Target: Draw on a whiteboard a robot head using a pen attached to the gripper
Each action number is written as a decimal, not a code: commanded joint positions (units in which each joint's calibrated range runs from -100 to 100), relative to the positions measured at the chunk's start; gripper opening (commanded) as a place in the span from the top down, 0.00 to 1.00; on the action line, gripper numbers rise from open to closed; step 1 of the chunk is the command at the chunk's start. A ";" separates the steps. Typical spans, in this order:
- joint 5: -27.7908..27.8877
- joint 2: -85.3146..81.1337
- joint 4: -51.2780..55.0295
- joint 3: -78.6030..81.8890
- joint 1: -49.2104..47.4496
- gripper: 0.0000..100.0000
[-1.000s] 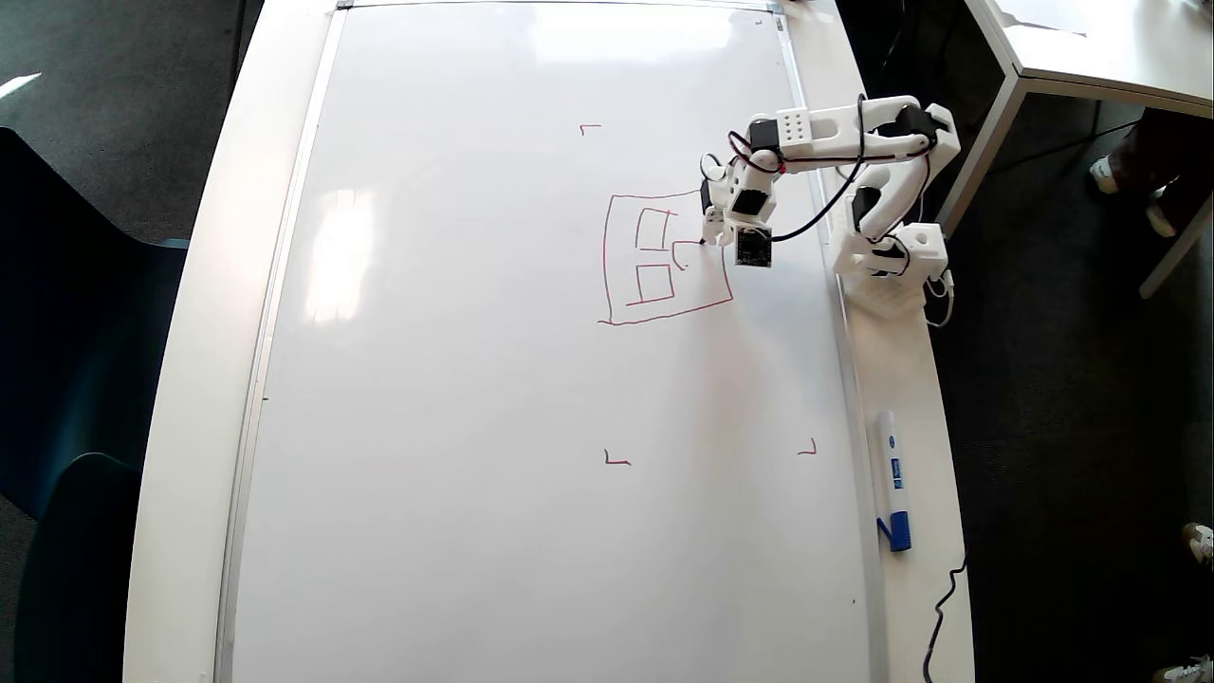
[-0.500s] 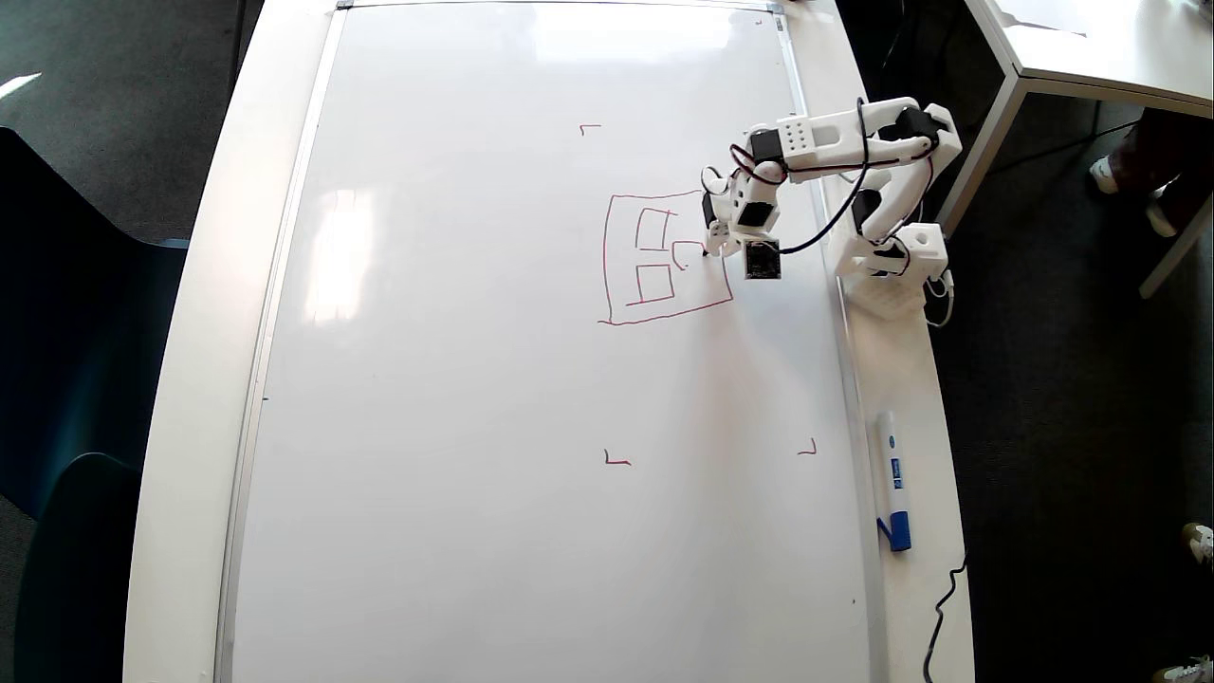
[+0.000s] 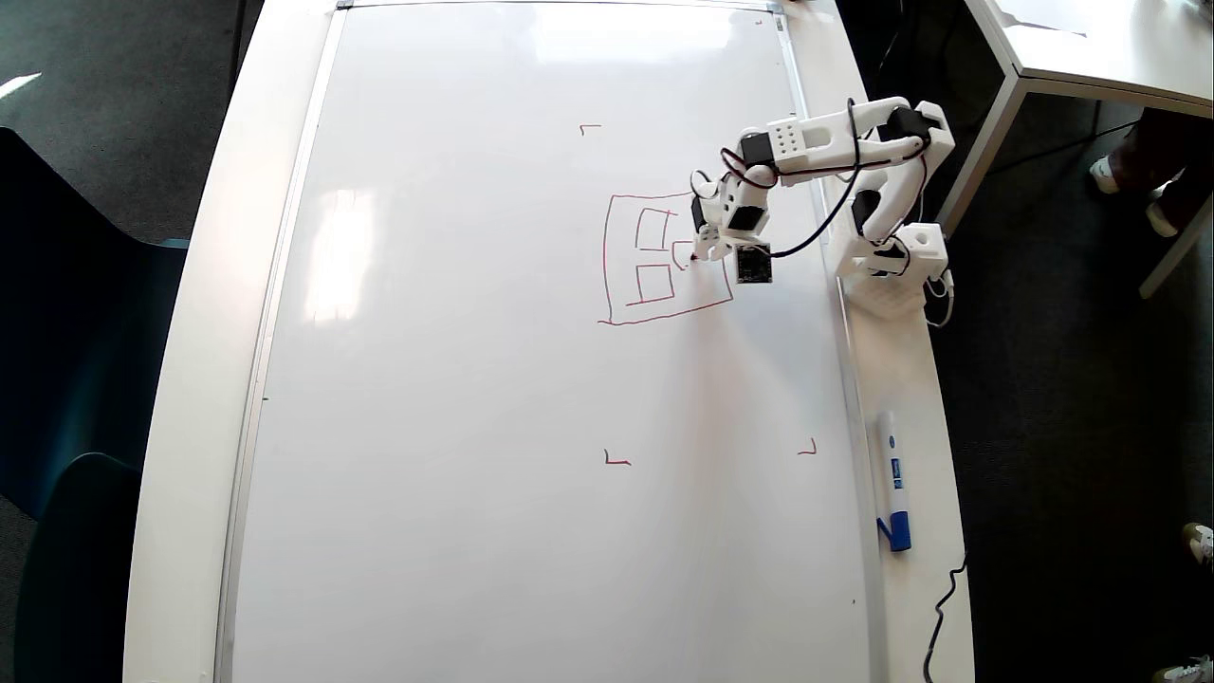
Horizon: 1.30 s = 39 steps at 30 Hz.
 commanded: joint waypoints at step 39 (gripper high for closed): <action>0.60 8.84 2.87 -26.32 0.58 0.99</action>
